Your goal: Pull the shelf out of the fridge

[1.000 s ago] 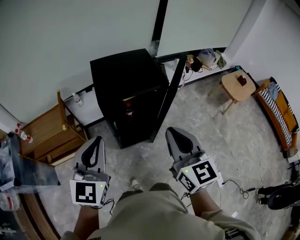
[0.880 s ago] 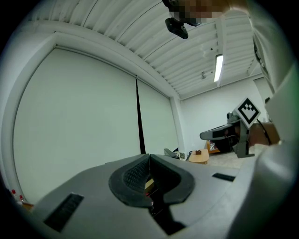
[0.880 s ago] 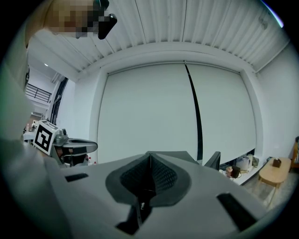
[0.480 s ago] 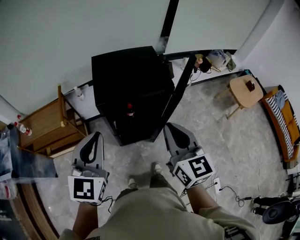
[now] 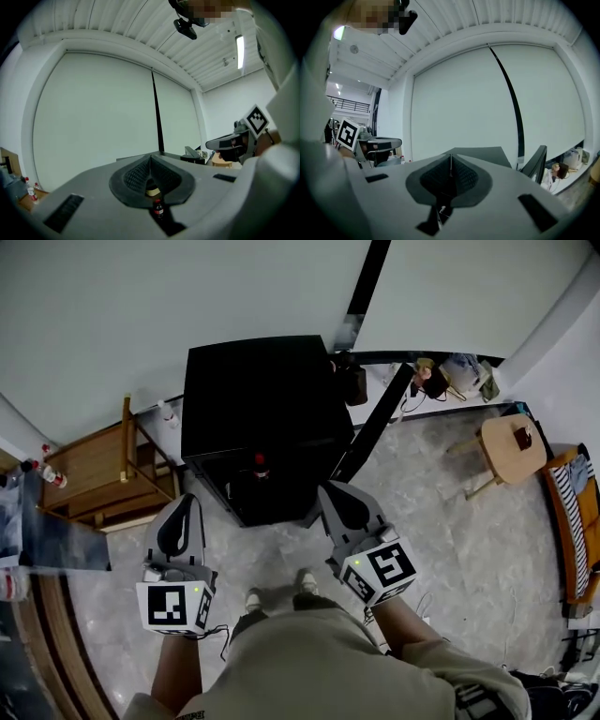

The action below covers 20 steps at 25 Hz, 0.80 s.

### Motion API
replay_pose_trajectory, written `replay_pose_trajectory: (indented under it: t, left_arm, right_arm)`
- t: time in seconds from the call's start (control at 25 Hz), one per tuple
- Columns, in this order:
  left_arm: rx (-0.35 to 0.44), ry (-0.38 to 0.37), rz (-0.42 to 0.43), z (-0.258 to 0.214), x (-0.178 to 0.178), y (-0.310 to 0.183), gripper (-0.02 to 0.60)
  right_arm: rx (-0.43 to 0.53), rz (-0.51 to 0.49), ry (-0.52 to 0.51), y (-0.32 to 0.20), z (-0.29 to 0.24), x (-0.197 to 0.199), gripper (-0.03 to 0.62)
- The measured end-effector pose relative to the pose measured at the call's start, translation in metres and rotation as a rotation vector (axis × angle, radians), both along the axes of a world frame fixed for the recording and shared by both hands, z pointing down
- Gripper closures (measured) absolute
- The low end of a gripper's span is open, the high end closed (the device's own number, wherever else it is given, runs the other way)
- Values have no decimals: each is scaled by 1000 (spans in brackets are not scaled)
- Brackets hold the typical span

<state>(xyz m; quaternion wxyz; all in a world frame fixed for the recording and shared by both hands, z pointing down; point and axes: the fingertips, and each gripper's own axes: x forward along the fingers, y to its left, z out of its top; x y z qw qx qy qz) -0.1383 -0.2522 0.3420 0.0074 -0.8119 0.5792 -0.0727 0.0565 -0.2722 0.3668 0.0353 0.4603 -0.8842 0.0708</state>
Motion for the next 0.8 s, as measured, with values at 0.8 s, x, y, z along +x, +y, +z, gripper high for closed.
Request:
replay_pose_trajectory:
  t: [0.8]
  left_arm:
    - [-163,545,-17,81,17,-75,433]
  right_arm:
    - [-184,82,-506,-83,100,13,390]
